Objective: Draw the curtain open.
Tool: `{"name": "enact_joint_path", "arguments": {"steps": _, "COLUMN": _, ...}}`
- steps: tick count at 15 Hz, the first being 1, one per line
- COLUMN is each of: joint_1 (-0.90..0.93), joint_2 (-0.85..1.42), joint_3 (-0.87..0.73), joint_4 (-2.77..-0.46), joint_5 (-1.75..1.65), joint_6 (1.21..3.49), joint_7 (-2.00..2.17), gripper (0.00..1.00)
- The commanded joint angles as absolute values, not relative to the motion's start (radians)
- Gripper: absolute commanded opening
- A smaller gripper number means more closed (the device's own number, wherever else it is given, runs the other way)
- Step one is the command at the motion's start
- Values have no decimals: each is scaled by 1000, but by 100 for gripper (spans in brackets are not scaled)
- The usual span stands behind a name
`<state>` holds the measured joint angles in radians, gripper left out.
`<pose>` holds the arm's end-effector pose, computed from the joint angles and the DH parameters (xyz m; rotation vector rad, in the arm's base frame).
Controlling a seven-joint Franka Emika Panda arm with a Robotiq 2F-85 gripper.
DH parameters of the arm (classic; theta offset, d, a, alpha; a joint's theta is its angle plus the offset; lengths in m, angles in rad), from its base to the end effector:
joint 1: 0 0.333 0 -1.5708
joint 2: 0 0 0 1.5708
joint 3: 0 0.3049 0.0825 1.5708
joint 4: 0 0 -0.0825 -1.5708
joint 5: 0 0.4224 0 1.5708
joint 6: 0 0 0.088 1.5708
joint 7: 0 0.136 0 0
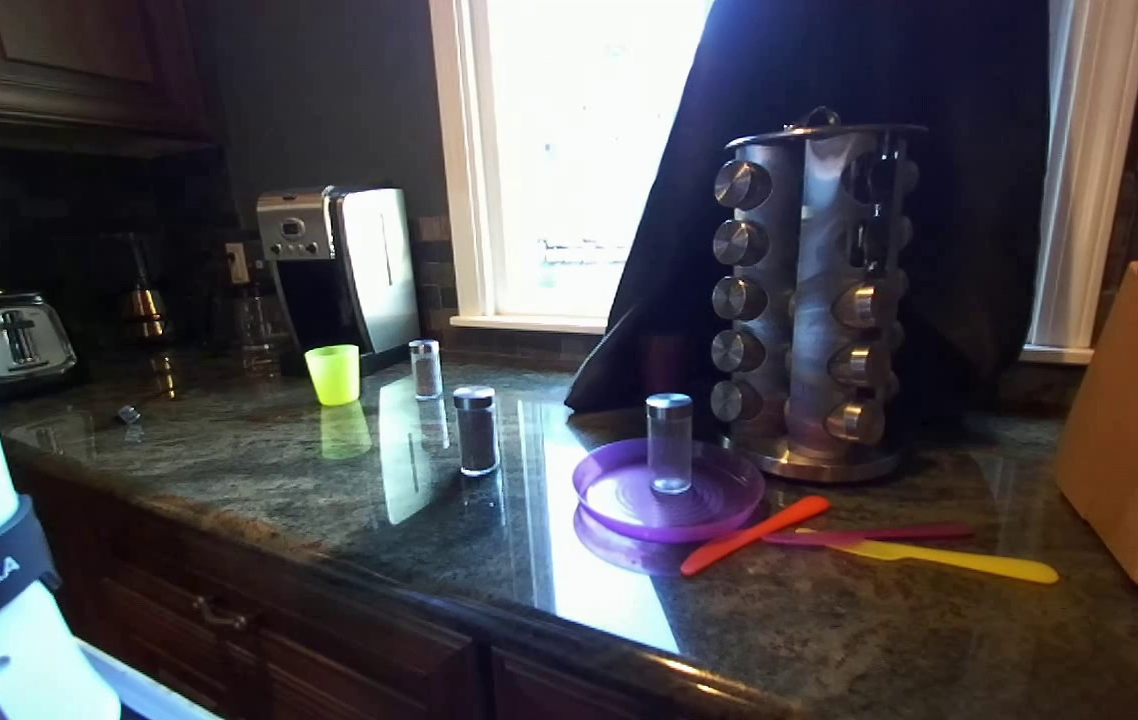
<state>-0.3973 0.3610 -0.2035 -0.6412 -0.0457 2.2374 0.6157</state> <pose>0.5628 -0.3270 0.9275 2.0832 -1.3499 1.7790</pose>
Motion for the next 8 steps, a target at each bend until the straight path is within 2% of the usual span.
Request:
{"name": "enact_joint_path", "arguments": {"steps": 1, "joint_1": -368, "joint_2": 394, "joint_3": -234, "joint_4": -619, "joint_5": -99, "joint_6": 2237, "joint_7": 702, "gripper": 0}}
{"name": "enact_joint_path", "arguments": {"steps": 8, "joint_1": -306, "joint_2": 565, "joint_3": -395, "joint_4": -511, "joint_5": -319, "joint_6": 2266, "joint_7": 1134, "gripper": 0}}
